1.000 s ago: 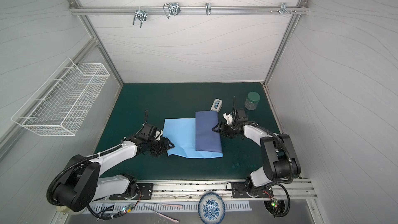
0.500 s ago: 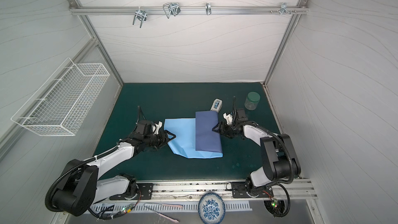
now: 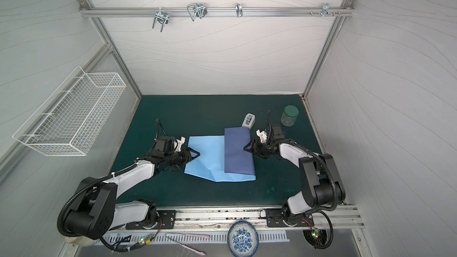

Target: Wrap the gift box in paper

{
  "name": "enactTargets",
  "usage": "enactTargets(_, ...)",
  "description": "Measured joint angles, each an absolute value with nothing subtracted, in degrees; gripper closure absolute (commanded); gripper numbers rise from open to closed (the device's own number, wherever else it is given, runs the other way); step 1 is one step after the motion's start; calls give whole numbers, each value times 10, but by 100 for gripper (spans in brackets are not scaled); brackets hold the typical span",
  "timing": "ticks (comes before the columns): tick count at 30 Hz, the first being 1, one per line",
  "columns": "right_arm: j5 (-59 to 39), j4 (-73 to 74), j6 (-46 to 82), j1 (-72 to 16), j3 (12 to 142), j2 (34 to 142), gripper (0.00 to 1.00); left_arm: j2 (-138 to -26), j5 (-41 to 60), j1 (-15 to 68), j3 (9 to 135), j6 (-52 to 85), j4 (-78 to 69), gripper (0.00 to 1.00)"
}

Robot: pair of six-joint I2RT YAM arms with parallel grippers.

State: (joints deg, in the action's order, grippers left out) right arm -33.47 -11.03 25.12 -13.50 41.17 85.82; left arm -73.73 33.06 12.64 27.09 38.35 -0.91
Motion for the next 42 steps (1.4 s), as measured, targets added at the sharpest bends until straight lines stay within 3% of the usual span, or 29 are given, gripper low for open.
enactTargets(7, -335, -110, 251, -135, 412, 858, 33, -805, 322, 103, 272, 396, 6, 64)
enactTargets(28, -336, -108, 253, -137, 412, 858, 36, -871, 296, 93, 347, 361, 16, 77)
enactTargets(34, -336, -108, 253, -138, 412, 858, 36, -874, 287, 91, 369, 344, 17, 93)
enactTargets(42, -337, -107, 253, -140, 412, 858, 37, -828, 300, 96, 373, 362, 25, 100)
